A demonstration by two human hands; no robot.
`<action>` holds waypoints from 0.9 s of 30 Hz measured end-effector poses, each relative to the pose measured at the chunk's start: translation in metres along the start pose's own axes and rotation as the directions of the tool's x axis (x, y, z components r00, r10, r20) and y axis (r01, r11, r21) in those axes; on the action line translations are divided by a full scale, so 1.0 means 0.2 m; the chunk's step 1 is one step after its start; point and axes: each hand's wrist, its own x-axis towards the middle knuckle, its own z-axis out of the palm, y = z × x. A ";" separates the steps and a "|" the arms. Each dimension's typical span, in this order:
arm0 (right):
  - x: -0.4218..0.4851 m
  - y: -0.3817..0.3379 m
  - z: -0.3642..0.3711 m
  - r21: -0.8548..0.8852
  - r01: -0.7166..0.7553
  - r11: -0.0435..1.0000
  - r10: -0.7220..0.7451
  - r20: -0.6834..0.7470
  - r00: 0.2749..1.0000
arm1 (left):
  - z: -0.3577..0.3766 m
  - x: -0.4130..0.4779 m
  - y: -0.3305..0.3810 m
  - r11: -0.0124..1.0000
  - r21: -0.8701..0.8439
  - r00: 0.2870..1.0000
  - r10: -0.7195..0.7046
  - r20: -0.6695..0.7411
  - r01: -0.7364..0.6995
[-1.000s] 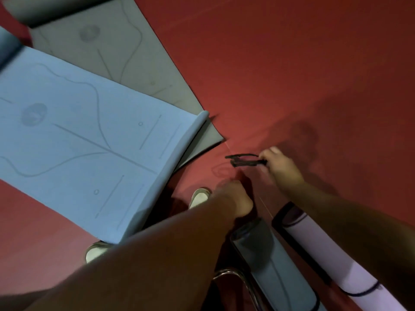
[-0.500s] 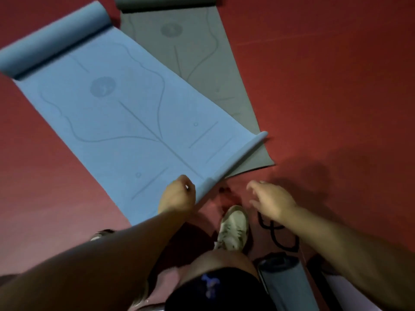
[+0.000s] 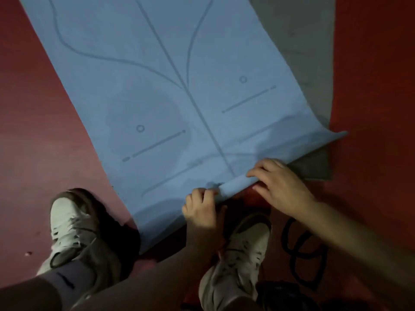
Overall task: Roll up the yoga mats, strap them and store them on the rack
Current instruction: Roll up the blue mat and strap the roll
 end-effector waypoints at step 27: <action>0.37 0.27 0.24 0.064 -0.059 0.996 0.043 0.230 0.972 | 0.17 0.19 -0.35 0.959 -0.071 0.961 0.276 0.025 -0.274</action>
